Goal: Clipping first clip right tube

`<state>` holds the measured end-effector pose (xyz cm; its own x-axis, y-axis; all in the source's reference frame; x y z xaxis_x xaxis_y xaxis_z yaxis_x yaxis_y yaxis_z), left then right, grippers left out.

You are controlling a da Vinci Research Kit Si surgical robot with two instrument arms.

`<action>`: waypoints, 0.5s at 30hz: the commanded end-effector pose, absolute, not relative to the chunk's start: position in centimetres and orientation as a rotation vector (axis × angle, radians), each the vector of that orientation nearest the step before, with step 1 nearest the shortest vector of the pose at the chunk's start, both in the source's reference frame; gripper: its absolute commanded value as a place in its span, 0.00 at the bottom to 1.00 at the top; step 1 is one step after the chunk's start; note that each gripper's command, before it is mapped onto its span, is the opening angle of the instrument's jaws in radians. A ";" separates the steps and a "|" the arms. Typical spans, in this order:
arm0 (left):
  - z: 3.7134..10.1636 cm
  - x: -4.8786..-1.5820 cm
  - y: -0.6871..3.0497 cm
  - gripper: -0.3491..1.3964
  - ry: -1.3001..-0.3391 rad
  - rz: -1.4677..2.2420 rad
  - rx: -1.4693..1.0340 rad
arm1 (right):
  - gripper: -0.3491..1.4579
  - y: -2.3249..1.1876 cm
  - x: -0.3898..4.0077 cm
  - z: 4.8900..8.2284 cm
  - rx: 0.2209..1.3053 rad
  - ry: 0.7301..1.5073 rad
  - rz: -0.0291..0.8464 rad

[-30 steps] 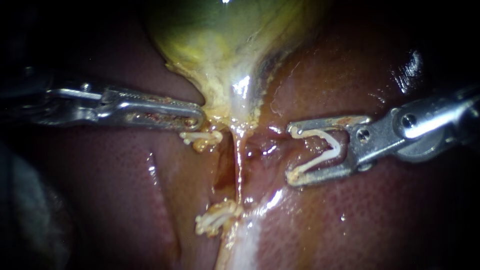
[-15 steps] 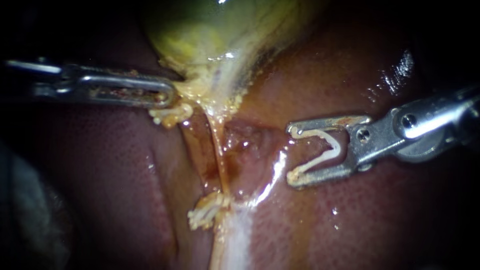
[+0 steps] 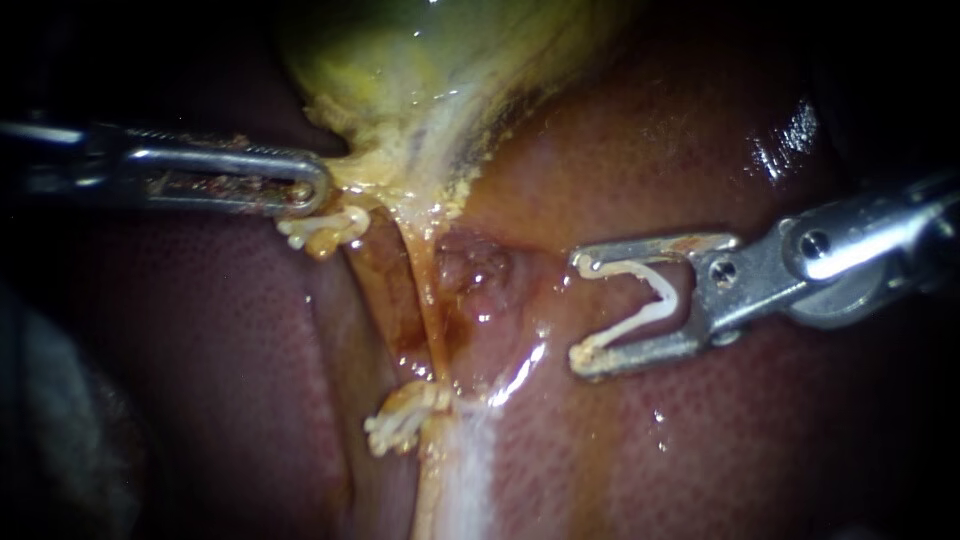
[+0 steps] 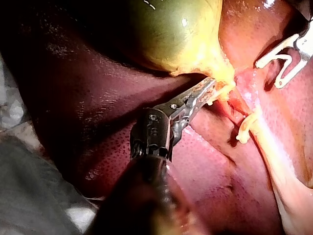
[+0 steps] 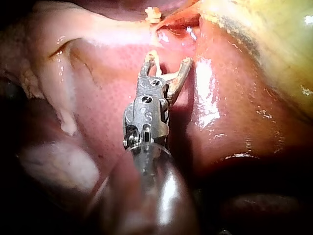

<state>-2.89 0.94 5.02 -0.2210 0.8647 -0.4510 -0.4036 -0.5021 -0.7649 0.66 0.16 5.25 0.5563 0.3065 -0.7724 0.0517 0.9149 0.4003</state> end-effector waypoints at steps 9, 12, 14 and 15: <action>5.02 -2.90 0.94 0.00 -0.634 1.845 -1.130 | 0.46 0.08 0.95 5.16 0.495 0.997 0.239; 5.02 -2.90 0.94 0.00 -0.634 1.844 -1.130 | 0.46 0.03 1.06 5.17 0.522 0.999 0.258; 5.01 -2.91 0.94 0.00 -0.633 1.844 -1.130 | 0.46 -0.02 1.14 5.20 0.541 1.000 0.273; 5.00 -2.91 0.93 0.00 -0.633 1.844 -1.130 | 0.46 -0.04 1.17 5.22 0.546 0.997 0.282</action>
